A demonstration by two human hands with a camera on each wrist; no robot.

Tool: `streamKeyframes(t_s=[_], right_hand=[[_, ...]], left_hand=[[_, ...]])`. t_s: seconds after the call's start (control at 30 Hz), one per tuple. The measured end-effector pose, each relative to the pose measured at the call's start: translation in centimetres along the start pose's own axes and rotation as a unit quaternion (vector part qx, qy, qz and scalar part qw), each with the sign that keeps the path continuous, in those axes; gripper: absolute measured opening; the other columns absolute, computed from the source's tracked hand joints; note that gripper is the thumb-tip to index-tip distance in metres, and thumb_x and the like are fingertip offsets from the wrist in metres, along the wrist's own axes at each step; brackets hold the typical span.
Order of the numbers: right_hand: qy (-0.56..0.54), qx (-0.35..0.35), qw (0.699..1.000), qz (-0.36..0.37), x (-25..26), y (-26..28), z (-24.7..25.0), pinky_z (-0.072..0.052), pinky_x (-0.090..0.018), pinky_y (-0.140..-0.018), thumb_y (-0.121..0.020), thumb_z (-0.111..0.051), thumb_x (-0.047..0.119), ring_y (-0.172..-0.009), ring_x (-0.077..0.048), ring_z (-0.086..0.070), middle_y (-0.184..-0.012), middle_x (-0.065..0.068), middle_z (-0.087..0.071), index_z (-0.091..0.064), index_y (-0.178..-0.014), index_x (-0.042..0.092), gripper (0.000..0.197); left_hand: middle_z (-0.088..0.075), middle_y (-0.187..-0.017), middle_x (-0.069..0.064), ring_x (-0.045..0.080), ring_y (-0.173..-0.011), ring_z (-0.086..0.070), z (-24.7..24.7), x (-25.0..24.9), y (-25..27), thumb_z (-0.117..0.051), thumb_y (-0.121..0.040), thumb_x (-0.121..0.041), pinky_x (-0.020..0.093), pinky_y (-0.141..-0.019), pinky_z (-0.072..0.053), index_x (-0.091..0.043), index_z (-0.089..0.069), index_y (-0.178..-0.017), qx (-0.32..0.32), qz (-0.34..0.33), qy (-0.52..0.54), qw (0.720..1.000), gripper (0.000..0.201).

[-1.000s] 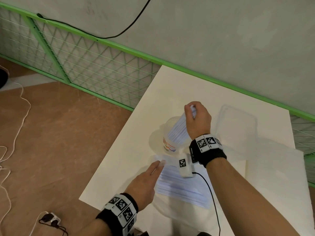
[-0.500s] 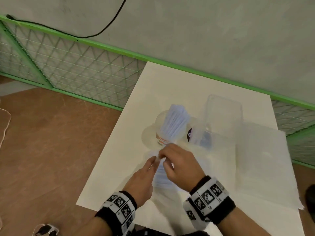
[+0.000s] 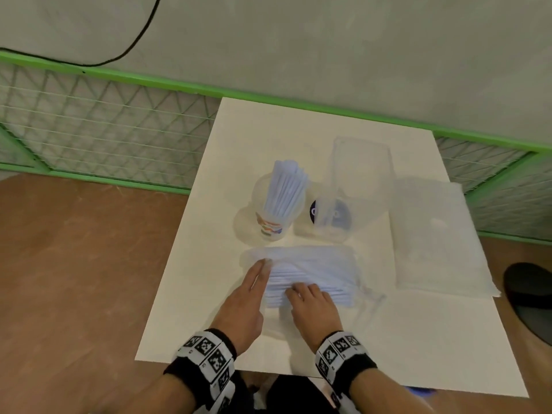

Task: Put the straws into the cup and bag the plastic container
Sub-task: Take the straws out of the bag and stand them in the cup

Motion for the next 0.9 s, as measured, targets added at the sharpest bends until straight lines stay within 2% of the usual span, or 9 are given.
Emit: streamKeyframes(t_s=[0.1,0.37,0.47,0.6,0.8,0.9], right_hand=[[0.008,0.005,1.000,0.000,0.0,-0.3,-0.4,-0.053,-0.034,-0.060,-0.048,-0.087,0.015,-0.076,-0.024,-0.066,-0.092,0.001,-0.069,-0.072,-0.088,0.020,0.043],[0.016,0.013,1.000,0.004,-0.4,-1.0,-1.2,-0.055,-0.033,-0.059,-0.044,-0.088,0.013,-0.069,-0.022,-0.066,-0.076,0.004,-0.069,-0.072,-0.077,0.021,0.037],[0.008,0.013,1.000,0.006,-0.5,-1.0,-1.3,-0.055,-0.035,-0.062,-0.051,-0.084,0.015,-0.071,-0.022,-0.066,-0.079,0.004,-0.070,-0.072,-0.084,0.022,0.036],[-0.004,0.009,1.000,0.010,-0.4,-0.7,-1.2,-0.055,-0.034,-0.063,-0.054,-0.080,0.016,-0.073,-0.021,-0.066,-0.082,0.005,-0.070,-0.070,-0.092,0.023,0.040],[0.011,0.037,0.999,0.010,-0.4,-1.1,-1.4,-0.055,-0.035,-0.063,-0.052,-0.082,0.016,-0.072,-0.021,-0.065,-0.081,0.003,-0.069,-0.070,-0.088,0.021,0.038],[0.018,0.061,0.998,0.004,-0.3,-1.3,-1.5,-0.053,-0.042,-0.076,-0.069,-0.069,0.013,-0.090,-0.028,-0.064,-0.099,-0.004,-0.068,-0.069,-0.101,0.015,0.031]], left_hand=[[0.009,-0.160,-0.015,0.020,-0.112,-0.056,0.0,0.1,-0.2,-0.046,-0.084,0.005,0.014,-0.078,-0.034,-0.029,0.005,-0.153,-0.006,0.011,0.003,1.000,0.092],[0.005,-0.160,-0.017,0.022,-0.107,-0.058,-0.3,0.3,-0.5,-0.047,-0.083,0.005,0.016,-0.082,-0.039,-0.031,0.001,-0.153,-0.023,0.024,0.015,0.999,0.093],[0.005,-0.160,-0.018,0.019,-0.109,-0.058,-0.5,0.5,-0.5,-0.047,-0.082,0.006,0.012,-0.079,-0.035,-0.031,0.000,-0.153,-0.030,0.030,0.023,0.999,0.093],[0.006,-0.159,-0.020,0.018,-0.108,-0.058,-0.7,0.8,-0.6,-0.048,-0.082,0.006,0.012,-0.077,-0.038,-0.034,0.000,-0.153,-0.037,0.033,0.033,0.998,0.094],[0.005,-0.159,-0.020,0.015,-0.106,-0.058,-0.7,0.9,-0.7,-0.049,-0.082,0.005,0.013,-0.077,-0.039,-0.034,-0.001,-0.153,-0.043,0.039,0.035,0.998,0.094],[0.003,-0.159,-0.021,0.017,-0.105,-0.058,-0.8,0.9,-0.7,-0.048,-0.082,0.006,0.015,-0.078,-0.041,-0.035,-0.002,-0.153,-0.046,0.044,0.045,0.997,0.094]])
Point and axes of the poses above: each hand's wrist, its own y-axis away from the middle knuckle, its own z-axis out of the back of the hand, x = y × z, the point moved 8 cm from there along -y, towards the middle knuckle
